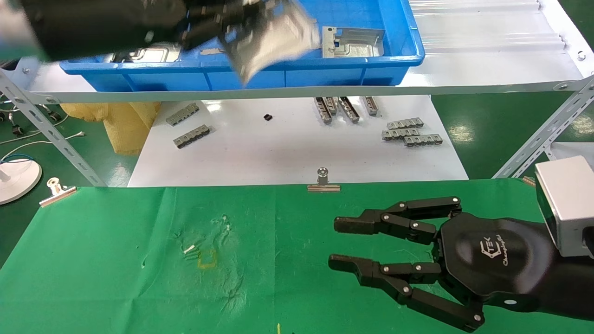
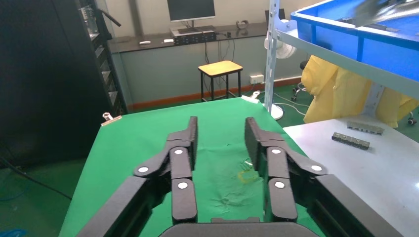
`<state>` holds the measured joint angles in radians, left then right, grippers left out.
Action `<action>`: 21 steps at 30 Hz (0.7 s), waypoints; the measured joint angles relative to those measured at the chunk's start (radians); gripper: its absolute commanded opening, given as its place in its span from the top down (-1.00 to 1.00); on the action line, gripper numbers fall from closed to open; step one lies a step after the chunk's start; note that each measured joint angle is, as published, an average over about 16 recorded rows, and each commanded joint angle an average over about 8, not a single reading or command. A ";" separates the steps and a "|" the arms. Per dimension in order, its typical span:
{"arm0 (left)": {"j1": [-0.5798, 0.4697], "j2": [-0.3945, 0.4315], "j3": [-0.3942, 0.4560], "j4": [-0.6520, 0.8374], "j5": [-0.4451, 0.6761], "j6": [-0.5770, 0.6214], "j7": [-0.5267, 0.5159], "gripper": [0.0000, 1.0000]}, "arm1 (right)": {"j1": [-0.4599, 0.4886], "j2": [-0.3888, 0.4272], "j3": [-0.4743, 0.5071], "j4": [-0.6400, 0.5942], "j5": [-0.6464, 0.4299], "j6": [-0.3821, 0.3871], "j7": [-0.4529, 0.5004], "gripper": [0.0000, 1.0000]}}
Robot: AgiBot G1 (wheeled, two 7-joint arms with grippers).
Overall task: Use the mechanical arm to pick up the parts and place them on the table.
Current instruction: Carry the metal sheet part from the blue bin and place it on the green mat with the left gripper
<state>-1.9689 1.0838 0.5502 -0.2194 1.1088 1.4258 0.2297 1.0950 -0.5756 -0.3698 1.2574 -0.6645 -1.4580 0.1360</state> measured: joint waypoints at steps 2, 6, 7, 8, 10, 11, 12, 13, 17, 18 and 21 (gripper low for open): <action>0.017 -0.023 0.005 -0.011 -0.005 0.052 0.033 1.00 | 0.000 0.000 0.000 0.000 0.000 0.000 0.000 -1.00; 0.063 -0.069 0.021 -0.039 -0.012 0.127 0.096 1.00 | 0.000 0.000 0.000 0.000 0.000 0.000 0.000 -1.00; 0.076 -0.079 0.027 -0.046 -0.013 0.140 0.113 1.00 | 0.000 0.000 0.000 0.000 0.000 0.000 0.000 -1.00; 0.090 -0.088 0.034 -0.053 -0.013 0.150 0.128 1.00 | 0.000 0.000 0.000 0.000 0.000 0.000 0.000 -1.00; 0.120 -0.106 0.050 -0.065 -0.009 0.163 0.160 1.00 | 0.000 0.000 0.000 0.000 0.000 0.000 0.000 -1.00; 0.136 -0.113 0.059 -0.071 -0.006 0.165 0.176 1.00 | 0.000 0.000 0.000 0.000 0.000 0.000 0.000 -1.00; 0.151 -0.120 0.068 -0.076 -0.004 0.165 0.192 1.00 | 0.000 0.000 0.000 0.000 0.000 0.000 0.000 -1.00; 0.167 -0.127 0.078 -0.080 0.000 0.164 0.207 1.00 | 0.000 0.000 0.000 0.000 0.000 0.000 0.000 -1.00; 0.224 -0.145 0.118 -0.081 0.022 0.158 0.273 1.00 | 0.000 0.000 0.000 0.000 0.000 0.000 0.000 -1.00; 0.236 -0.147 0.128 -0.077 0.030 0.156 0.290 1.00 | 0.000 0.000 0.000 0.000 0.000 0.000 0.000 -1.00; 0.265 -0.149 0.158 -0.059 0.057 0.147 0.343 1.00 | 0.000 0.000 0.000 0.000 0.000 0.000 0.000 -1.00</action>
<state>-1.7039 0.9345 0.7084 -0.2785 1.1659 1.5725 0.5725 1.0950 -0.5756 -0.3699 1.2574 -0.6644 -1.4579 0.1360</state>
